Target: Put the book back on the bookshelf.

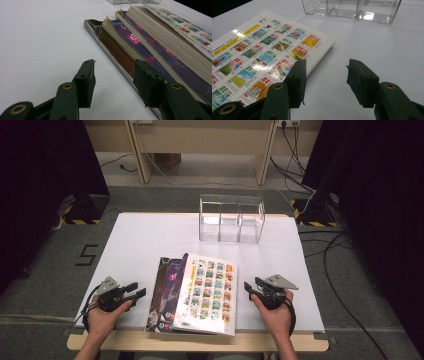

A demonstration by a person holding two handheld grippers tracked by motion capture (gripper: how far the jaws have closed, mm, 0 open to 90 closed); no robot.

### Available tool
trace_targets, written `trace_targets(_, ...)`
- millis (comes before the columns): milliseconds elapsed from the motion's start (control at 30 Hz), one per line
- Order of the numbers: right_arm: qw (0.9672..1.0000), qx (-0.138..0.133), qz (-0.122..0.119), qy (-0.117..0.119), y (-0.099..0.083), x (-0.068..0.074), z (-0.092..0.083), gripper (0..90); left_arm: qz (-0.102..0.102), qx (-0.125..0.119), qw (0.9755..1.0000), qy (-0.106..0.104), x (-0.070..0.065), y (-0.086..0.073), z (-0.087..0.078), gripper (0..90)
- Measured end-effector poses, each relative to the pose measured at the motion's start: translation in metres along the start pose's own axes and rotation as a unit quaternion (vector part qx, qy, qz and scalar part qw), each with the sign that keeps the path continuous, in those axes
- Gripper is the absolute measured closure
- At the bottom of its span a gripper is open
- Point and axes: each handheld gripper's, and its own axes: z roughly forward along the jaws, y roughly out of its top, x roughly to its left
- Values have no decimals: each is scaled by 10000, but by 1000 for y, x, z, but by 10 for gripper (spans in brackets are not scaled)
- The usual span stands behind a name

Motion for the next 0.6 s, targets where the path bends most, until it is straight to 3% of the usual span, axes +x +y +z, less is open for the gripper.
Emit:
trace_targets(233, 9994, 215, -117, 224, 8, 9, 7, 496, 52, -1, 9999, -128, -9, 12, 5, 509)
trace_targets(467, 9981, 445, -45, 417, 10, 13, 15, 490, 16, 42, 9993, -373, -21, 25, 15, 507)
trace_targets(600, 9963, 616, -16, 606, 14, 15, 20, 488, 137, 98, 9986, -506, -30, 37, 28, 509)
